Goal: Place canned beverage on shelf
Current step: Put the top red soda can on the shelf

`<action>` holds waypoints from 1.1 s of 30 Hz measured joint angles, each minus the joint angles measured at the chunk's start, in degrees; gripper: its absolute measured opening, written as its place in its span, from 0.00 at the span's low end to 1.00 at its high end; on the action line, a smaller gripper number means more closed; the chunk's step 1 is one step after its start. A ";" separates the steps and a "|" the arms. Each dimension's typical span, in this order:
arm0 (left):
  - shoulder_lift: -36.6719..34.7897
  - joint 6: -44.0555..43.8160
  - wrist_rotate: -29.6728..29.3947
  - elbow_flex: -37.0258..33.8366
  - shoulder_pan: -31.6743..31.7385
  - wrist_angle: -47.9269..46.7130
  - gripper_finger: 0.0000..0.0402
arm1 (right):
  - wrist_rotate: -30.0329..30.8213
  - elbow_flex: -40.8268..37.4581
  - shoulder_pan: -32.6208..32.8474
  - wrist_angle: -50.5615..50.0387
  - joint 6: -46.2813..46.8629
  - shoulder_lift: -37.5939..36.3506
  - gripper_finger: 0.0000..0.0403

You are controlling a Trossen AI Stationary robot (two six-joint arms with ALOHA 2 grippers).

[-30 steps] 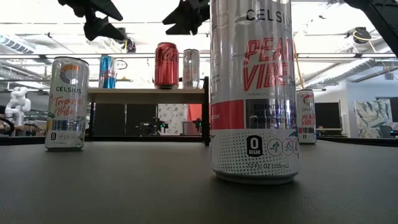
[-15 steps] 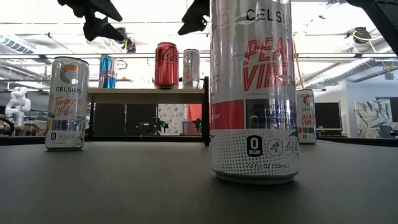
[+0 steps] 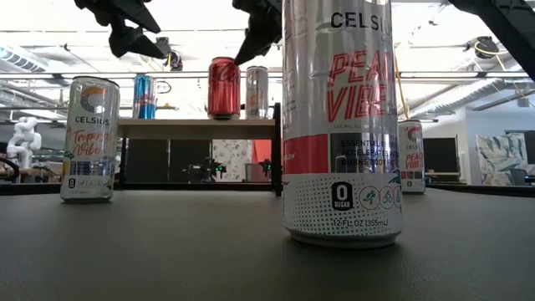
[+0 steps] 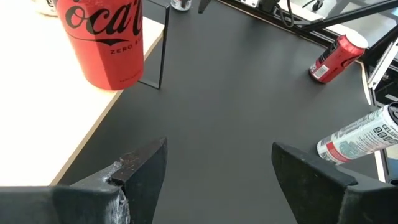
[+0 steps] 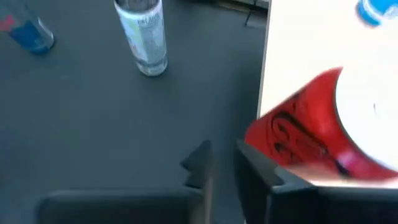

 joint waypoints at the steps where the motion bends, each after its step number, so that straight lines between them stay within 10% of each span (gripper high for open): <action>1: 0.02 -0.01 -0.02 0.00 0.00 -0.02 0.73 | 0.05 0.00 0.04 0.07 -0.01 0.07 0.05; 33: 0.00 0.11 -0.83 0.00 0.00 -0.20 0.73 | 4.49 0.00 -2.87 9.73 1.08 3.59 0.00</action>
